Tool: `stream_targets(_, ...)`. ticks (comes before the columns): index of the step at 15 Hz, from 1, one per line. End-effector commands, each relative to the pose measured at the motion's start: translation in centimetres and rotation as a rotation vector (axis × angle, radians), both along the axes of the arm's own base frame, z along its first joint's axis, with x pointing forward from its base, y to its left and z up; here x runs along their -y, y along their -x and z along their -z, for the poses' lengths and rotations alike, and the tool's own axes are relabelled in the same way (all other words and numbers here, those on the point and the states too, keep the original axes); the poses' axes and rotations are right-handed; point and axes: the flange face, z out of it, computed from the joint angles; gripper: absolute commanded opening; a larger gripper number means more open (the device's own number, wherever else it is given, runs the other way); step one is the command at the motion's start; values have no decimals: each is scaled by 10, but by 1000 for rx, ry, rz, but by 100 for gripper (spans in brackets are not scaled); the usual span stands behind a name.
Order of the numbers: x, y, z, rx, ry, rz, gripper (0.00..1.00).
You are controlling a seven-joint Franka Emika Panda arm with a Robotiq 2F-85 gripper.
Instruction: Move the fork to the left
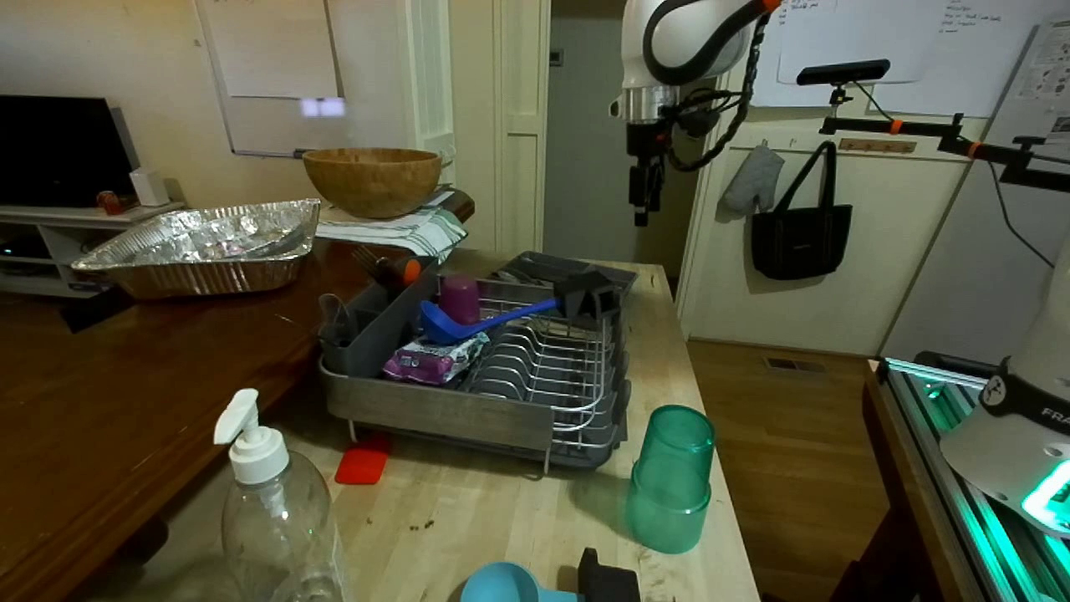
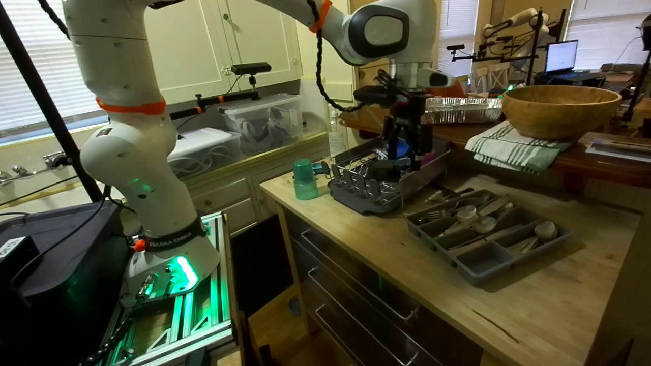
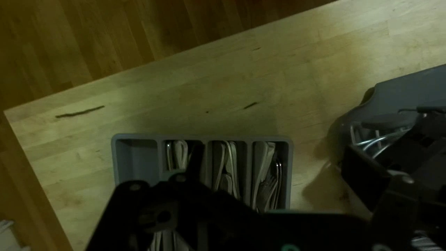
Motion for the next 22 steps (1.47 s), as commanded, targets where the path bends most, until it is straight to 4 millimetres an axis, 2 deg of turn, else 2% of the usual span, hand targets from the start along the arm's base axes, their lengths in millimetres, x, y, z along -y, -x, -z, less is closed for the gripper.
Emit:
stream_targets(1,6,-9,5,-10,-8,-12,100)
stream_targets(3,10,-16,11,-18,-7,-12,100)
stream_targets(7,7,-14,5,-9,-7,-15,100)
stream_targets(10,9,-33,26,-6,-23,-13,100)
stream_targets(12,6,-49,47,-23,-7,10,100)
stream_targets(16,-1,-88,91,-4,19,67,100)
stream_targets(19,-1,-120,108,34,16,153,100)
stream_targets(20,-4,-95,98,11,27,93,100)
stream_targets(22,-4,-101,105,9,29,96,100)
